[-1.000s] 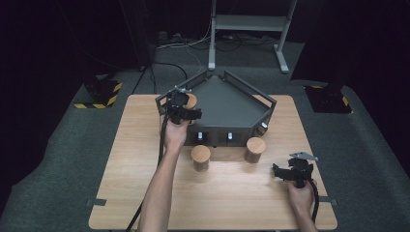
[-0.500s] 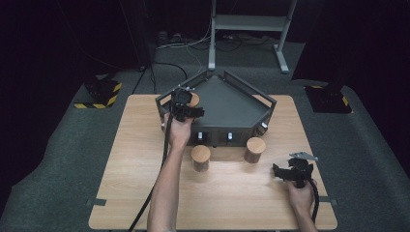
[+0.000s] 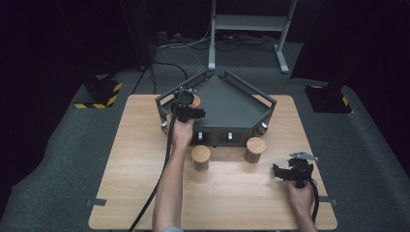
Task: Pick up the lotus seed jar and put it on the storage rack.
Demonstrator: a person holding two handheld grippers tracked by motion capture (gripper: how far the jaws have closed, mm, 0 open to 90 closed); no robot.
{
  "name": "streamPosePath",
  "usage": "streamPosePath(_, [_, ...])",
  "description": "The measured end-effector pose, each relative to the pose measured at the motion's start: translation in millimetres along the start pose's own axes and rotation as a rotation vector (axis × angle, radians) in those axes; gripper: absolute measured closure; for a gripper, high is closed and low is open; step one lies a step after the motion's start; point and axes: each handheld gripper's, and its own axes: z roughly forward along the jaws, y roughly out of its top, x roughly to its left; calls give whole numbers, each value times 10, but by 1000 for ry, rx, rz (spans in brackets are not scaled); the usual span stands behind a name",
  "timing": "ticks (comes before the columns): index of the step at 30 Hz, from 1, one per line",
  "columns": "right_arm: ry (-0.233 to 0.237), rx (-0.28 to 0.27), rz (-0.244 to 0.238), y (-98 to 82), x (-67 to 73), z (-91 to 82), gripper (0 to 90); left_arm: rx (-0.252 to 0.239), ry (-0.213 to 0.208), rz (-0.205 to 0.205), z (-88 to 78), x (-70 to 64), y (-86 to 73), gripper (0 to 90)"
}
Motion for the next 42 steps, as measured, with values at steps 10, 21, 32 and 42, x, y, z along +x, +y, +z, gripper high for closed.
streamPosePath(10, [0, 0, 0, 0, 0, 0, 33, -3, -5, -1, 12, 20, -28, 253])
streamPosePath(21, [0, -1, -2, 0, -1, 0, 33, -15, 0, 15, 14, 12, -58, 252])
streamPosePath(32, [0, 0, -2, 0, -1, 0, 33, -10, -10, -10, -1, 50, -58, 115])
streamPosePath(42, [0, 0, -2, 0, -1, 0, 33, -8, -14, 35, -118, 13, -77, 93])
